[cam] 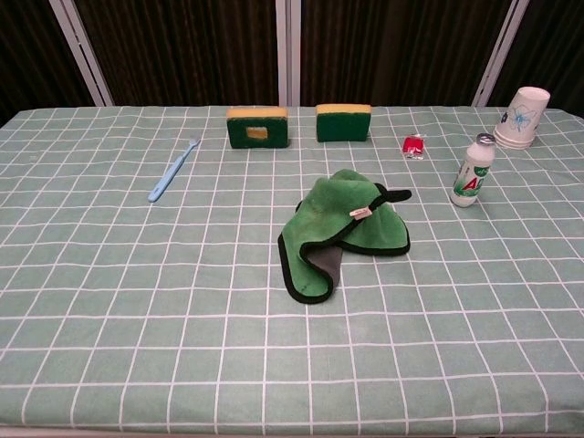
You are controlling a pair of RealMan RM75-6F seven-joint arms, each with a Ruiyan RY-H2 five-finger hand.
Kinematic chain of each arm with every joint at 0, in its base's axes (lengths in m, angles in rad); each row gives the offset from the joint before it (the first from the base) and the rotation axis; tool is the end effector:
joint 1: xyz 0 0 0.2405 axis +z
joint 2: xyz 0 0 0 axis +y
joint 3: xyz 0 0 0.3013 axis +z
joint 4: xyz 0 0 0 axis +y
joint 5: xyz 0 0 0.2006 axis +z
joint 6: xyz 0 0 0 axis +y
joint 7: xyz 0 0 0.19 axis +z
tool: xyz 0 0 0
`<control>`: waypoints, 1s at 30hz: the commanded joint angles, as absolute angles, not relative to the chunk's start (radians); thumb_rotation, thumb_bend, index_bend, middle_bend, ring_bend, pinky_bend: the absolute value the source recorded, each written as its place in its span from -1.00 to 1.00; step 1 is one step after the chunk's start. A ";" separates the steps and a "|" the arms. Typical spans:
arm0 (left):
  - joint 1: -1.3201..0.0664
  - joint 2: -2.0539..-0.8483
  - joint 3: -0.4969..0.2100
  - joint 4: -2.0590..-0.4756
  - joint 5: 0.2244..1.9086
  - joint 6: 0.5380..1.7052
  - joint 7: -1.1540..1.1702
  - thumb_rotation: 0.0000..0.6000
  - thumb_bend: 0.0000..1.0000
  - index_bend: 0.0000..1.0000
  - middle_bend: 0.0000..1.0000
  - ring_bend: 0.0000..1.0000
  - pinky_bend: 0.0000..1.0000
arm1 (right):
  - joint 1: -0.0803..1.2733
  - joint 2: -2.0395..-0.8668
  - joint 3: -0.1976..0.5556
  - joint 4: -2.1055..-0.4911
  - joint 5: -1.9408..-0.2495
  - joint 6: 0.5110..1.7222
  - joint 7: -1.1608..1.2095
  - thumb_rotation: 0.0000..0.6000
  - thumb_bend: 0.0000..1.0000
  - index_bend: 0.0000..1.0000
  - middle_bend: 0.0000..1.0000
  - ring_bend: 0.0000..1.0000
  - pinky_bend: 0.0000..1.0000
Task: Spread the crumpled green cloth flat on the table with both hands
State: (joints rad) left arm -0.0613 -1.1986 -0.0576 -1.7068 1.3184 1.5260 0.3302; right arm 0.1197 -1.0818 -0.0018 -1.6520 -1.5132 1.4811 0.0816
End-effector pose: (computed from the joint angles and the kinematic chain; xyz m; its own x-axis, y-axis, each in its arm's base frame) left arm -0.3590 0.2182 0.1680 0.5211 0.0337 0.8528 0.8358 0.1822 -0.5179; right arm -0.3373 -0.2305 0.1863 0.3222 -0.0481 0.9454 -0.9462 -0.0484 0.3200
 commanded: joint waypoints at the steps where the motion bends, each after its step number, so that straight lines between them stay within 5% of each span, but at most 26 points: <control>1: -0.063 -1.197 -0.056 -1.709 1.321 1.521 0.335 1.00 -0.69 -0.24 -0.19 -0.28 -0.34 | 0.119 -1.083 0.000 -1.651 -1.517 1.478 0.083 0.99 -1.00 -0.65 -0.79 -1.00 -1.00; 14: -0.055 -1.192 -0.057 -1.737 1.342 1.532 0.328 1.00 -0.69 -0.24 -0.19 -0.28 -0.34 | 0.167 -1.091 0.028 -1.639 -1.593 1.450 0.105 0.99 -1.00 -0.44 -0.76 -1.00 -1.00; 22: -0.043 -1.181 -0.054 -1.757 1.366 1.554 0.323 1.00 -0.69 -0.24 -0.19 -0.28 -0.34 | 0.394 -1.199 0.105 -1.607 -1.641 1.216 0.030 1.00 -1.00 -0.26 -0.72 -1.00 -1.00; 30: -0.028 -1.172 -0.052 -1.768 1.355 1.558 0.316 1.00 -0.70 -0.24 -0.19 -0.28 -0.34 | 0.586 -1.423 0.151 -1.390 -1.601 1.010 -0.057 1.00 -0.96 -0.26 -0.72 -1.00 -1.00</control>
State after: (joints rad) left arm -0.0290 -1.1723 -0.0522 -1.7680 1.3565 1.5593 0.3161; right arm 0.5358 -1.3472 0.1287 -1.4691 -1.6176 1.0735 -0.0257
